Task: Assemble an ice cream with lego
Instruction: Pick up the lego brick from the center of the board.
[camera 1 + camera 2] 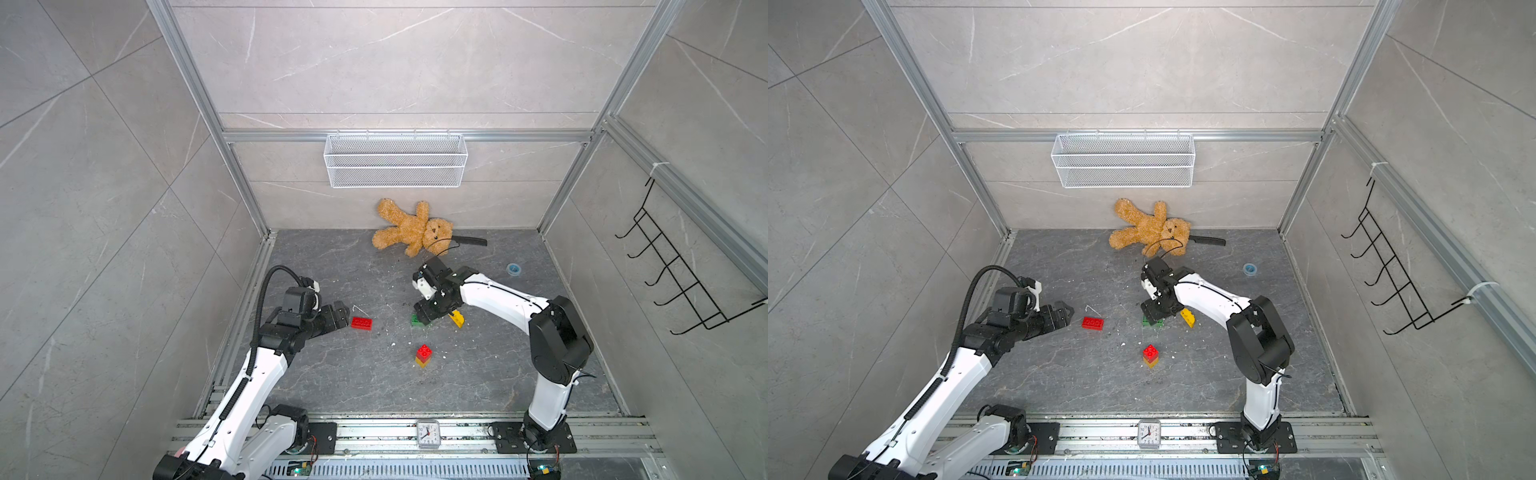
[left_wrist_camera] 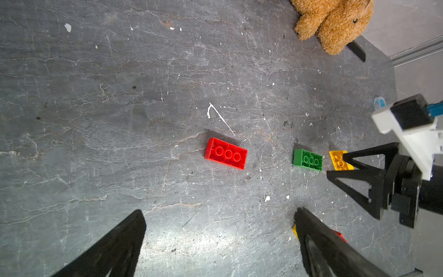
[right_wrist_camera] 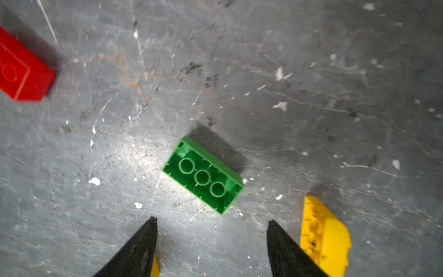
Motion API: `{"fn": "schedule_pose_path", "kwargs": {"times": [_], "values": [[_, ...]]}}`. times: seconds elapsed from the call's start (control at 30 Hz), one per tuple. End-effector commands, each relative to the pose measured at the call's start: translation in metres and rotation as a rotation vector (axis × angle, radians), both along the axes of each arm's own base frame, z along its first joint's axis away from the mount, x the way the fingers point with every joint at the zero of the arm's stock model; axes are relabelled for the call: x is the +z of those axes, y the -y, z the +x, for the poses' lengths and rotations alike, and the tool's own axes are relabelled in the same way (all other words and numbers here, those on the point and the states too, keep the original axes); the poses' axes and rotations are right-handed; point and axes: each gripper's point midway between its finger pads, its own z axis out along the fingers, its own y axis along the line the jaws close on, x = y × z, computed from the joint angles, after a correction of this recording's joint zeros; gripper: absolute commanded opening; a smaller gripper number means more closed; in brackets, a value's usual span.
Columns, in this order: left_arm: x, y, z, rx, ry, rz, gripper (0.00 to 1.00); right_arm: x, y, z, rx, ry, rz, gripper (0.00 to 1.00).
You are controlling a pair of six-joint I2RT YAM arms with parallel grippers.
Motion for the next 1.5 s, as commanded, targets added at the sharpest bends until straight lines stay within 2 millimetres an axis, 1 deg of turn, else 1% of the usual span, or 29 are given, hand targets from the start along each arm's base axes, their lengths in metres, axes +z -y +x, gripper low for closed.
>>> {"fn": "schedule_pose_path", "kwargs": {"times": [0.0, 0.13, 0.2, 0.3, 0.5, 0.63, 0.7, 0.8, 0.83, 0.9, 1.0, 1.2, 1.27, 1.33, 1.37, 1.43, 1.47], "values": [[0.022, 0.008, 0.016, -0.046, 0.073, -0.003, 0.99, -0.002, -0.009, 0.006, 0.171, 0.071, -0.065, 0.74], [0.021, 0.011, 0.018, -0.043, 0.070, -0.026, 0.99, -0.008, -0.010, 0.011, 0.282, 0.063, -0.120, 0.76], [0.018, 0.011, 0.018, -0.036, 0.063, -0.030, 0.99, -0.014, -0.011, 0.017, 0.314, 0.078, -0.165, 0.76], [0.017, 0.012, 0.018, -0.037, 0.060, -0.039, 0.99, -0.022, -0.013, 0.020, 0.351, 0.052, -0.194, 0.76], [0.021, 0.014, 0.017, -0.044, 0.055, -0.050, 0.99, -0.034, -0.021, 0.008, 0.400, -0.073, -0.178, 0.71], [0.024, 0.014, 0.016, -0.045, 0.061, -0.052, 0.99, -0.044, -0.018, 0.006, 0.405, -0.105, -0.205, 0.68], [0.025, 0.013, 0.015, -0.045, 0.064, -0.051, 0.99, -0.049, -0.014, 0.009, 0.402, -0.109, -0.233, 0.66], [0.025, 0.014, 0.015, -0.045, 0.061, -0.051, 0.99, -0.053, -0.013, 0.013, 0.399, -0.106, -0.257, 0.60], [0.025, 0.014, 0.015, -0.045, 0.060, -0.052, 0.99, -0.052, -0.014, 0.014, 0.396, -0.101, -0.253, 0.58], [0.025, 0.014, 0.015, -0.046, 0.059, -0.052, 0.99, -0.051, -0.015, 0.015, 0.387, -0.094, -0.246, 0.51], [0.026, 0.014, 0.015, -0.049, 0.062, -0.049, 0.99, -0.047, -0.016, 0.020, 0.364, -0.070, -0.240, 0.46], [0.034, 0.015, 0.015, -0.062, 0.078, -0.053, 0.99, -0.028, -0.021, 0.027, 0.293, -0.036, -0.119, 0.31], [0.039, 0.020, 0.015, -0.088, 0.092, -0.069, 0.99, -0.014, -0.025, 0.030, 0.256, -0.021, -0.018, 0.30], [0.044, 0.025, 0.015, -0.123, 0.115, -0.083, 0.99, 0.014, -0.037, 0.033, 0.210, -0.007, 0.181, 0.29], [0.047, 0.030, 0.015, -0.151, 0.130, -0.101, 0.99, 0.035, -0.044, 0.034, 0.190, -0.001, 0.326, 0.30], [0.060, 0.047, 0.016, -0.238, 0.188, -0.159, 1.00, 0.082, -0.056, 0.034, 0.158, -0.014, 0.670, 0.30], [0.067, 0.057, 0.017, -0.289, 0.229, -0.195, 1.00, 0.108, -0.057, 0.037, 0.146, -0.007, 0.841, 0.30]]}}
